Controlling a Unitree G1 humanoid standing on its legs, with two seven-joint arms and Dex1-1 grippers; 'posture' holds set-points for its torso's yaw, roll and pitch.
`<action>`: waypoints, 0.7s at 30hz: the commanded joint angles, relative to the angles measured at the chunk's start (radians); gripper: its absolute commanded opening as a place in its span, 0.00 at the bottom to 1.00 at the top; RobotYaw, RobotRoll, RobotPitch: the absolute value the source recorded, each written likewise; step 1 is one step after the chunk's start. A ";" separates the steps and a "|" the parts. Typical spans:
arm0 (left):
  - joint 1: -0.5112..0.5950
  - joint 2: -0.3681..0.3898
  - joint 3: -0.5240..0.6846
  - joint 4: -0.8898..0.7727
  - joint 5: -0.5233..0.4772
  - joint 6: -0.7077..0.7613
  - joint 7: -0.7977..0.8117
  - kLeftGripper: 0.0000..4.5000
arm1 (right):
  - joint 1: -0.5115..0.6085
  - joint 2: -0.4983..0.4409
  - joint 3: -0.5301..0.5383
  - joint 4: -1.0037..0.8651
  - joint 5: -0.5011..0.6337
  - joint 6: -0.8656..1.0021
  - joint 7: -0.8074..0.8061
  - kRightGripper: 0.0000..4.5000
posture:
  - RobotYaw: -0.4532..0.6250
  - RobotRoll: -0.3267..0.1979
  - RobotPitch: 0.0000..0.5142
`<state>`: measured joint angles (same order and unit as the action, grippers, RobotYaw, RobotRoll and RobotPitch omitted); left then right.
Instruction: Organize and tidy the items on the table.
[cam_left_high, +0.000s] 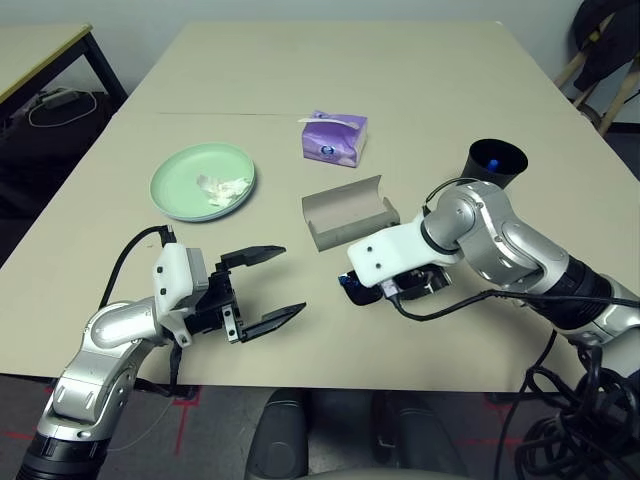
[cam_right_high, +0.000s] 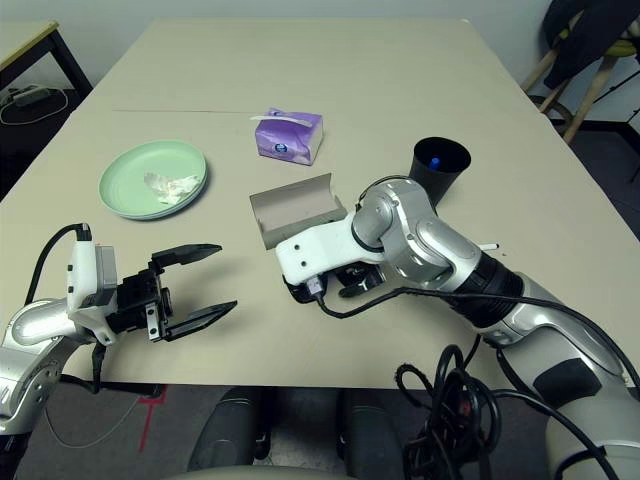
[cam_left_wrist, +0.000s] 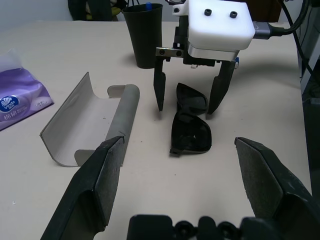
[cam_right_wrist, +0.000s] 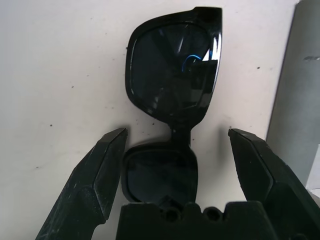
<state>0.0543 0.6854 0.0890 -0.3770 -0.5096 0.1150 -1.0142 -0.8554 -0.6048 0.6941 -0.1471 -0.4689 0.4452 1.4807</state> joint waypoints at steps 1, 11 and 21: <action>0.014 -0.002 -0.014 -0.020 0.011 -0.002 0.000 1.00 | 0.005 0.015 0.016 0.013 -0.028 -0.011 -0.030 1.00 | 0.60 0.62 0.25; 0.007 -0.003 -0.019 -0.011 0.015 -0.004 -0.003 1.00 | 0.012 0.020 0.010 0.014 -0.040 -0.021 -0.034 1.00 | 0.60 0.62 0.25; -0.005 -0.007 -0.026 0.001 0.019 -0.009 -0.004 1.00 | 0.006 0.013 0.003 0.032 -0.045 -0.049 -0.034 1.00 | 0.60 0.62 0.25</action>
<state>0.0512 0.6807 0.0761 -0.3770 -0.5044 0.1146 -1.0136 -0.8535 -0.5849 0.6957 -0.1160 -0.5109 0.4063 1.4495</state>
